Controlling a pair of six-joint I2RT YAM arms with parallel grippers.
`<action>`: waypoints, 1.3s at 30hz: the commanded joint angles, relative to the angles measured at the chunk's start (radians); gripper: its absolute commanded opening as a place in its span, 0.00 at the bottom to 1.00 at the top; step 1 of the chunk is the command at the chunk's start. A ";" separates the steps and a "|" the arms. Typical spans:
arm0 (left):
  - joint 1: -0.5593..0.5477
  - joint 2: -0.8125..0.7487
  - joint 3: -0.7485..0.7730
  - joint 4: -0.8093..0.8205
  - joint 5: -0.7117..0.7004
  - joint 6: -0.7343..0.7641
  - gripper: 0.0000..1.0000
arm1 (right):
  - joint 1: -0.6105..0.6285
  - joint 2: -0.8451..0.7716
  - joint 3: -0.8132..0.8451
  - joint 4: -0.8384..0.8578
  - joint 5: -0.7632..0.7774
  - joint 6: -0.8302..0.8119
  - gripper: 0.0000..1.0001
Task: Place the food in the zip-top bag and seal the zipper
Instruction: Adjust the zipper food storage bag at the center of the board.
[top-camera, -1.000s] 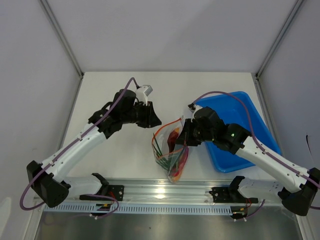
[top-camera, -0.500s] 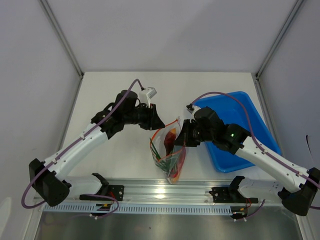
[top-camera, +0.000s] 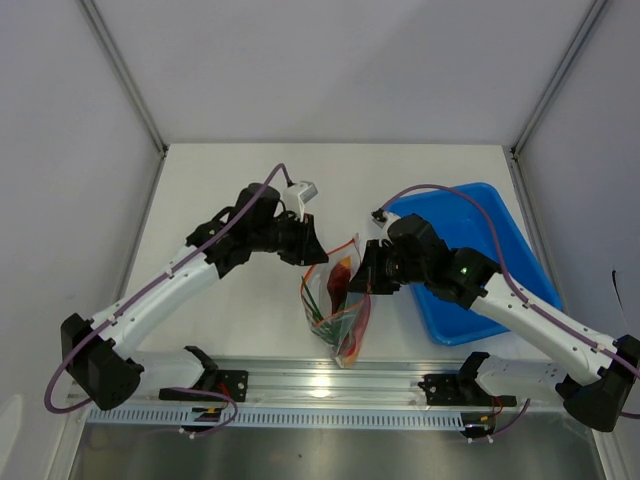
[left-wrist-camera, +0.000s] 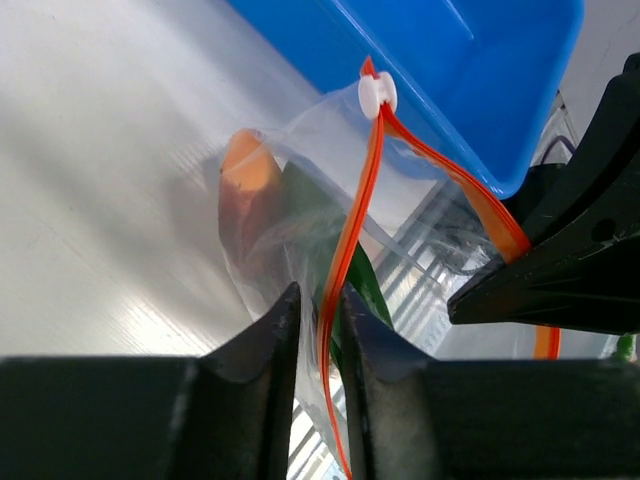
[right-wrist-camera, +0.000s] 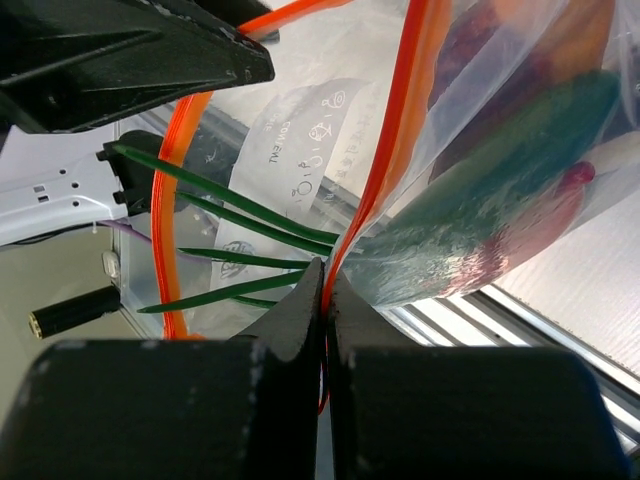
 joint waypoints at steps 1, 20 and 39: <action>-0.020 0.007 -0.008 -0.030 0.016 0.038 0.20 | 0.000 0.008 0.021 0.036 0.004 -0.034 0.00; -0.025 -0.044 -0.018 0.128 0.188 -0.165 0.00 | -0.009 0.070 0.411 -0.323 0.064 -0.220 0.64; -0.025 -0.036 -0.028 0.203 0.159 -0.257 0.01 | 0.075 0.113 0.267 -0.284 -0.076 -0.180 0.09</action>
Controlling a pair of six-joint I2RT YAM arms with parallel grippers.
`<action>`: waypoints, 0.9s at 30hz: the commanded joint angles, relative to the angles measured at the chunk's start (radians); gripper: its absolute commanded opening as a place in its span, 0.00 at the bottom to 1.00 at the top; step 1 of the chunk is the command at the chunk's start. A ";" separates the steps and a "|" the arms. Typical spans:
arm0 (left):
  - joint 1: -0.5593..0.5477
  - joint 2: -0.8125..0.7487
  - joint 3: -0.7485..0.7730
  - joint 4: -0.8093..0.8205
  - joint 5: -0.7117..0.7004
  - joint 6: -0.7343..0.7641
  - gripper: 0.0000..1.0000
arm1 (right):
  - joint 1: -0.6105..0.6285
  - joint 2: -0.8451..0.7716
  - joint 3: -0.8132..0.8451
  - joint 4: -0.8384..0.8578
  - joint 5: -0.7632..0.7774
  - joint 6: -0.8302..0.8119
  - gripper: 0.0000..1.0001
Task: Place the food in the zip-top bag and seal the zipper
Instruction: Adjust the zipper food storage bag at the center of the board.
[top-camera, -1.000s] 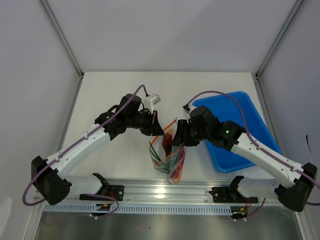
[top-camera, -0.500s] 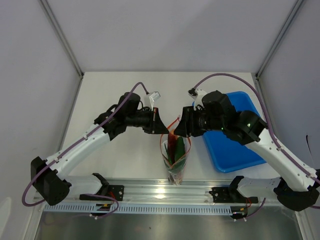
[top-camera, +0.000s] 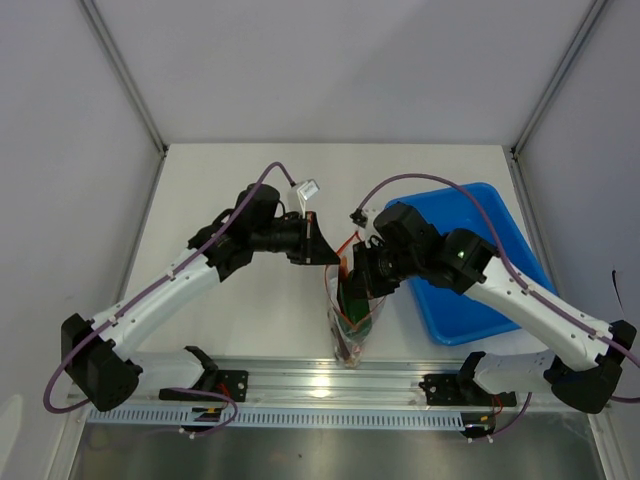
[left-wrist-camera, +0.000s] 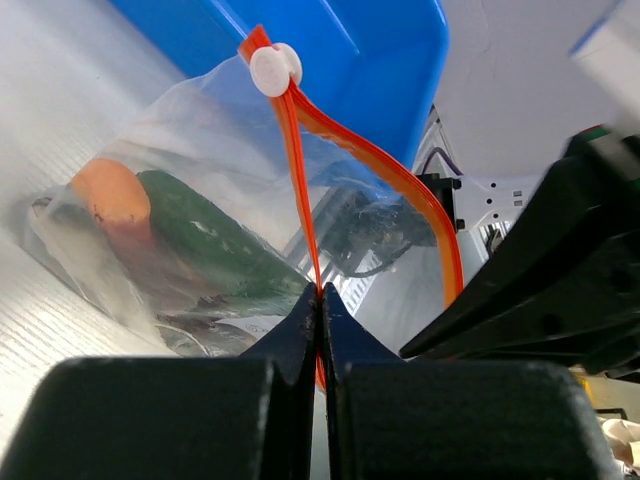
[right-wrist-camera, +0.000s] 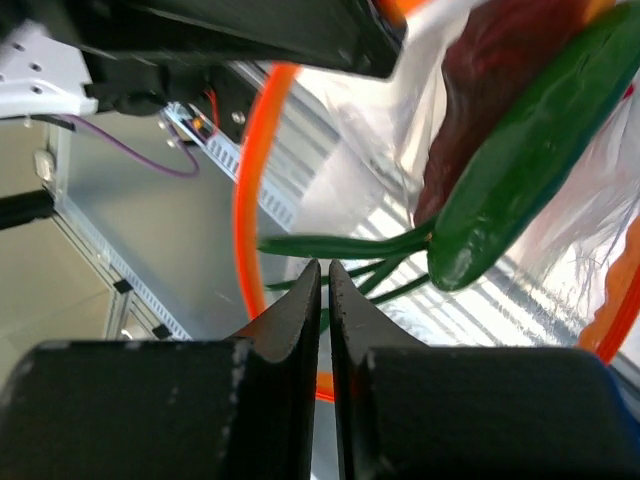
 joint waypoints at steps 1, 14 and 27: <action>-0.006 -0.025 0.003 0.073 0.008 -0.026 0.00 | 0.015 -0.010 -0.028 -0.009 -0.011 0.022 0.08; -0.006 -0.051 -0.019 0.099 -0.013 -0.074 0.01 | 0.098 0.039 -0.183 0.076 -0.065 0.123 0.00; -0.027 -0.134 -0.168 0.204 -0.084 -0.189 0.01 | 0.109 0.189 -0.352 0.257 0.024 0.315 0.00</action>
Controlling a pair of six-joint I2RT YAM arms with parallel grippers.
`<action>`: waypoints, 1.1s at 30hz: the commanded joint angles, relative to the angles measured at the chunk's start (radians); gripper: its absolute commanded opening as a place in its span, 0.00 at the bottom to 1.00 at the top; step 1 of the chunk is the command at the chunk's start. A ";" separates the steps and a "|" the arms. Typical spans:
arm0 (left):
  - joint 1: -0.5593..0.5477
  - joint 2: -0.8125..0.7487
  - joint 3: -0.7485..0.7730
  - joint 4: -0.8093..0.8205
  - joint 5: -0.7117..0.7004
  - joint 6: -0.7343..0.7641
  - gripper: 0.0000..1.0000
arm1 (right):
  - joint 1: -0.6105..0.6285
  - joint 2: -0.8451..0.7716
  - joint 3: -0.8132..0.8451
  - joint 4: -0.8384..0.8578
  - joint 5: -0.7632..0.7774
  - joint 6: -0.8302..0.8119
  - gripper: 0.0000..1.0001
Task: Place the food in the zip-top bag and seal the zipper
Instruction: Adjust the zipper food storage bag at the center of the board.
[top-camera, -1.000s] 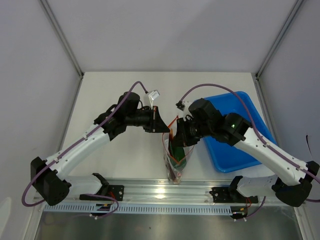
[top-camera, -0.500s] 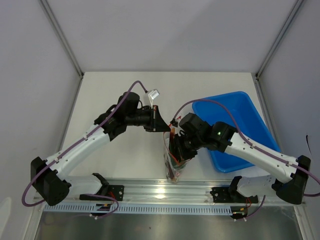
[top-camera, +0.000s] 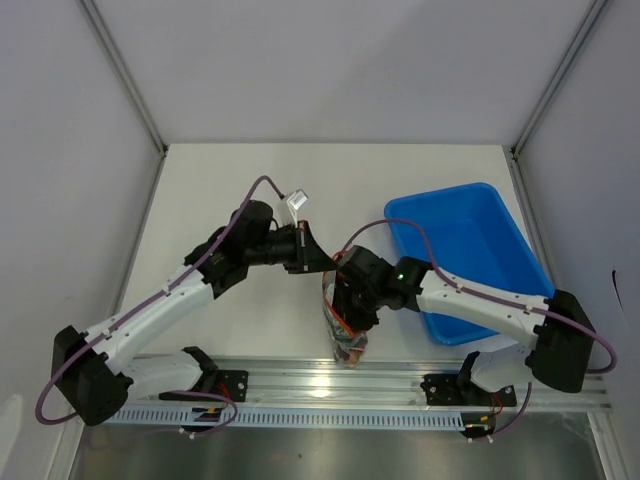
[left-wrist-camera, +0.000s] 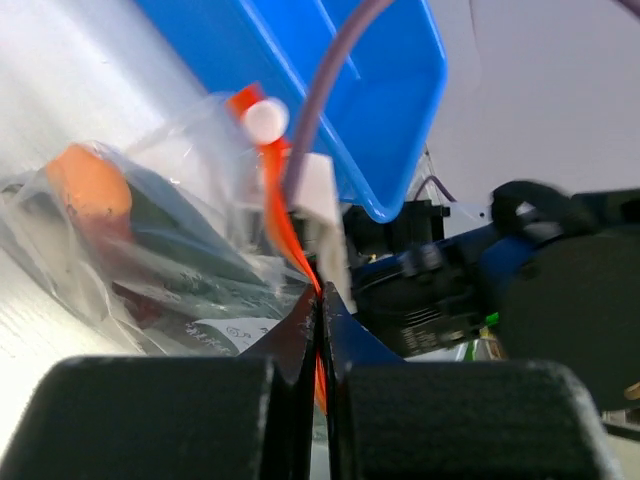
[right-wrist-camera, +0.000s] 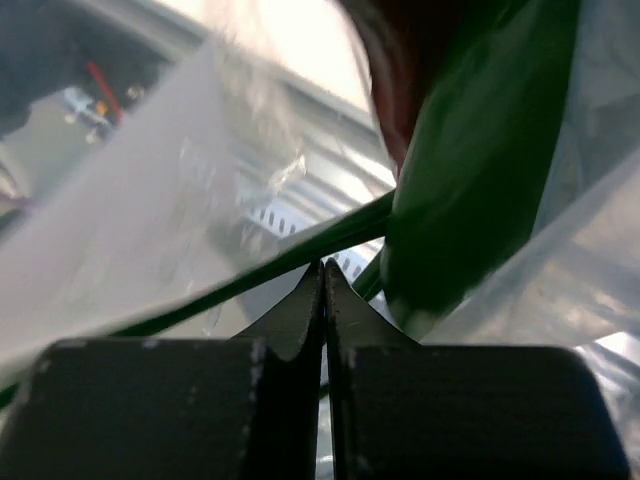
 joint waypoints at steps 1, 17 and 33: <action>-0.015 -0.053 -0.017 0.064 -0.035 -0.043 0.01 | 0.011 0.075 -0.024 0.076 0.042 0.066 0.00; -0.015 -0.091 -0.081 -0.014 -0.141 0.013 0.01 | 0.044 0.138 -0.041 0.107 0.160 0.014 0.01; -0.015 -0.117 -0.010 -0.076 -0.158 0.105 0.01 | 0.043 -0.023 0.273 -0.108 0.225 -0.099 0.54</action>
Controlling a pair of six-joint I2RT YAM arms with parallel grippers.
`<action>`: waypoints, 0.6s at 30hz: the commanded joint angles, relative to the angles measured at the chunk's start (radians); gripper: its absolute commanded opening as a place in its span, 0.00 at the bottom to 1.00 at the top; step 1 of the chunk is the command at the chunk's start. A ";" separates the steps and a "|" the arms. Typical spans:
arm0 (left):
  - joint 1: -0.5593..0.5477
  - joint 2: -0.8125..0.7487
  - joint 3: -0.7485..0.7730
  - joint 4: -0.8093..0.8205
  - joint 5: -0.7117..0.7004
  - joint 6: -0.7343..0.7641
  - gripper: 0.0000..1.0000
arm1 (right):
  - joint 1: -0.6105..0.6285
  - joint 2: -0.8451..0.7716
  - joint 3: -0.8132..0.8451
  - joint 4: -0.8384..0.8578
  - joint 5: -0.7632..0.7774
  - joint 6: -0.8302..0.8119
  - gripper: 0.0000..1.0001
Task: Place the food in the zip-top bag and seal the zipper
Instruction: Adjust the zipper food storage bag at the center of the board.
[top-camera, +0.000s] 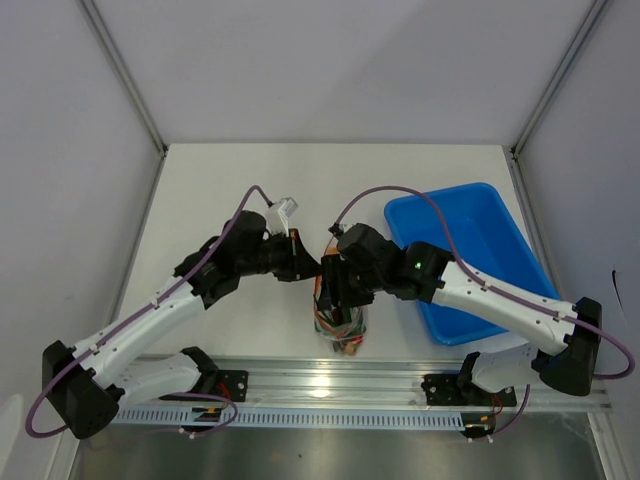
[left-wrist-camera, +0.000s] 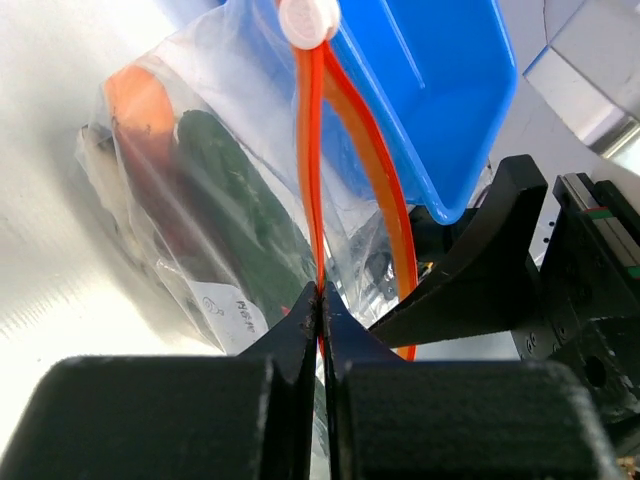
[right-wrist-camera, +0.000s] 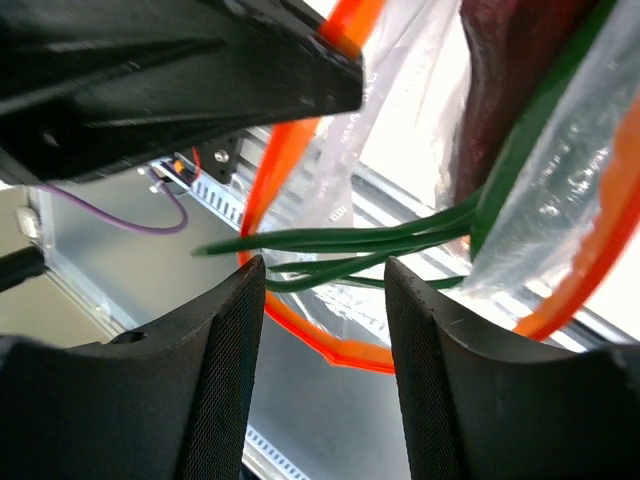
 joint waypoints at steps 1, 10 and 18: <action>-0.004 -0.022 0.060 0.001 -0.007 0.039 0.01 | 0.000 -0.025 0.025 -0.048 0.032 -0.044 0.54; -0.005 -0.016 0.081 -0.006 0.009 0.039 0.01 | 0.000 -0.069 -0.042 0.026 0.044 -0.104 0.46; -0.004 -0.015 0.086 -0.015 0.003 0.041 0.01 | 0.000 -0.106 -0.078 0.052 -0.019 -0.121 0.40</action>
